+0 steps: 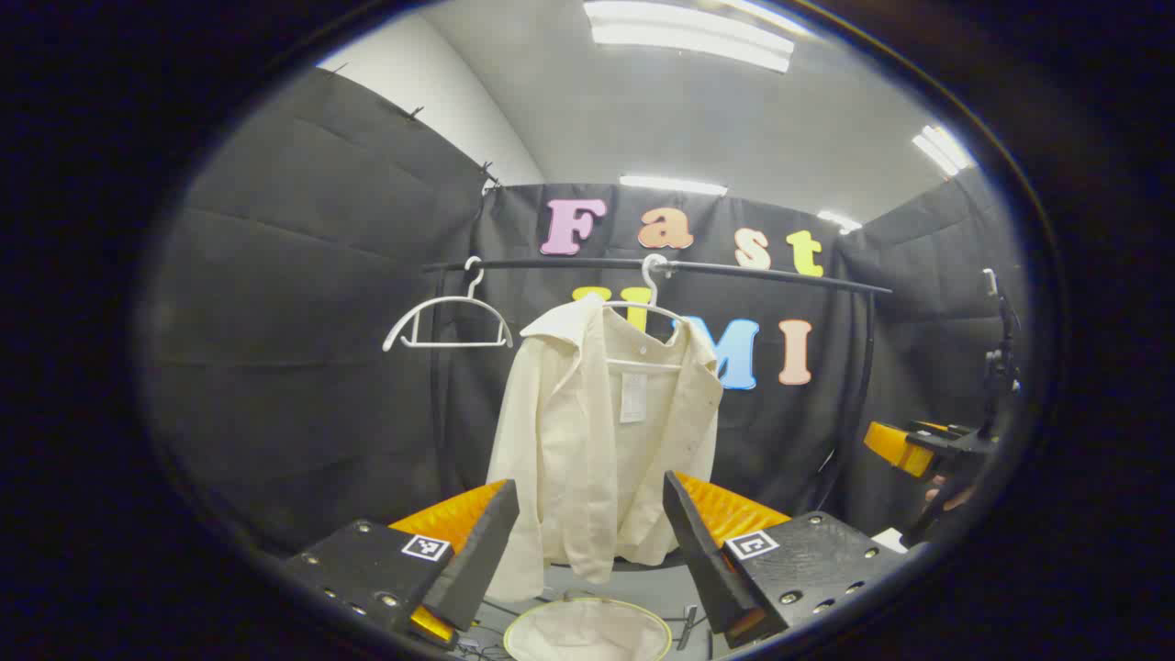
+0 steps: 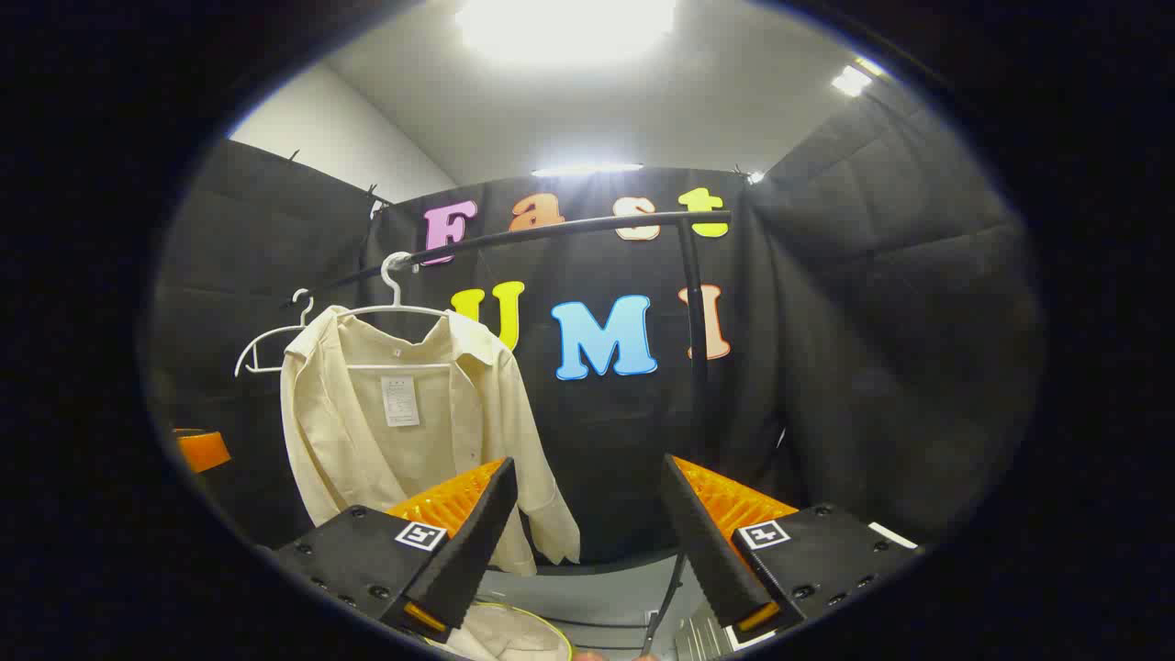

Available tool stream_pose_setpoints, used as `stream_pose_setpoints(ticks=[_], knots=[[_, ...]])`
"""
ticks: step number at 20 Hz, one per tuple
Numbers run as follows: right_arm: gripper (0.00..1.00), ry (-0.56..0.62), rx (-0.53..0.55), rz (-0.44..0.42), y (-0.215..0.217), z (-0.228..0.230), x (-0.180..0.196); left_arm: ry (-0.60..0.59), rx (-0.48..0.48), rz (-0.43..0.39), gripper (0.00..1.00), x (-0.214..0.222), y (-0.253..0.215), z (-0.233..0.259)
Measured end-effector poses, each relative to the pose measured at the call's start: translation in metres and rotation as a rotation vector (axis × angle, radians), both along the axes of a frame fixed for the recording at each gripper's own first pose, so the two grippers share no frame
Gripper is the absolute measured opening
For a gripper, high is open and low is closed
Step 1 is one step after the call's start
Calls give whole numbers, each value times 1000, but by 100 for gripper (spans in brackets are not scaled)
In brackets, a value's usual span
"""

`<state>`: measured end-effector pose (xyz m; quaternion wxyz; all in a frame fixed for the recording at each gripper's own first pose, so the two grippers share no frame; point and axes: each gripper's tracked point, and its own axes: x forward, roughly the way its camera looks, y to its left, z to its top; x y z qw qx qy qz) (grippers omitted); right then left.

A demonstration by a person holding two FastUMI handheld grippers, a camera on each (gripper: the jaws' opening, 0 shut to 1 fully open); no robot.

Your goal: Grasp the clothes on the hanger with both hands and then place them into the laundry hamper below.

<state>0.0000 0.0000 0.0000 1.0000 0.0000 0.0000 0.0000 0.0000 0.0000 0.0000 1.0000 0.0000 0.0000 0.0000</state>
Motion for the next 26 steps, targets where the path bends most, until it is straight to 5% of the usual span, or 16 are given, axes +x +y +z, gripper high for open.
stream_pose_setpoints(ticks=[26], knots=[[99,43,-20,-46,1,-5,4,2,-14,-10,93,37,11,1]])
